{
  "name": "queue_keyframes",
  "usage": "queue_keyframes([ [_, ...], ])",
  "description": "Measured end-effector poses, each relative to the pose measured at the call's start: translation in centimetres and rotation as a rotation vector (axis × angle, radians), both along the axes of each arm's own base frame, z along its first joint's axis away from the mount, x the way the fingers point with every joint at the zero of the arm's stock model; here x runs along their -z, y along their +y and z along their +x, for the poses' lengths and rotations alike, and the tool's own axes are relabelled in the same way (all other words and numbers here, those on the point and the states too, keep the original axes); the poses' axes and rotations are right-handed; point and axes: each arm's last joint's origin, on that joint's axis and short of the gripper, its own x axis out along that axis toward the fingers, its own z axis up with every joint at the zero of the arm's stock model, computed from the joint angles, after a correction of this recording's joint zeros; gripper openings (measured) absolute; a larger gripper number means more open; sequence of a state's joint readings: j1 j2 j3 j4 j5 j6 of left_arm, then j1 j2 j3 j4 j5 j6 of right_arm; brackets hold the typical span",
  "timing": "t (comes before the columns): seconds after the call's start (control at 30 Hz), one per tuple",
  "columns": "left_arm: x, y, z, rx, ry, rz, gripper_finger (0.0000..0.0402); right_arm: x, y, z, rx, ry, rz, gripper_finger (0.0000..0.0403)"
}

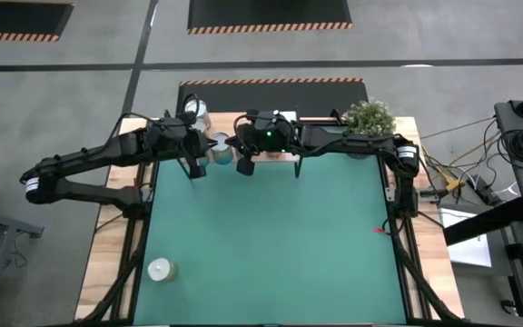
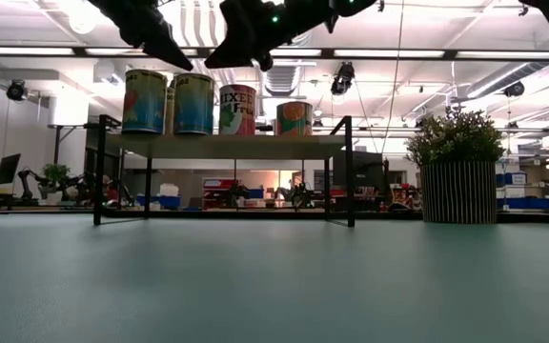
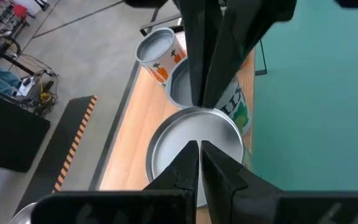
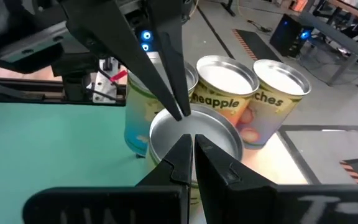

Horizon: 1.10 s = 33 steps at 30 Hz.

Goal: Pick and place cans onto a shelf
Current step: Put the canned cherries on the shelf

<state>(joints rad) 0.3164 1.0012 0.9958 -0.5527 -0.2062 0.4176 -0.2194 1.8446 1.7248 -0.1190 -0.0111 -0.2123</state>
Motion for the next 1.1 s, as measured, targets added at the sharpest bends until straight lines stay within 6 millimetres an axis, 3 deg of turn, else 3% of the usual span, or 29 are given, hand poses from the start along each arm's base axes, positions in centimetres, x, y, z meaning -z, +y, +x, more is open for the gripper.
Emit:
queue_keyframes([
  [0.17,0.09,-0.01,-0.06,-0.006,0.006,-0.011,0.0000,0.77,0.15,0.54,-0.042,0.002,0.017,0.0009],
  [1.1,0.29,-0.02,-0.13,-0.055,-0.014,-0.083,0.0000,1.13,0.37,0.46,-0.035,0.040,-0.038,0.0009],
])
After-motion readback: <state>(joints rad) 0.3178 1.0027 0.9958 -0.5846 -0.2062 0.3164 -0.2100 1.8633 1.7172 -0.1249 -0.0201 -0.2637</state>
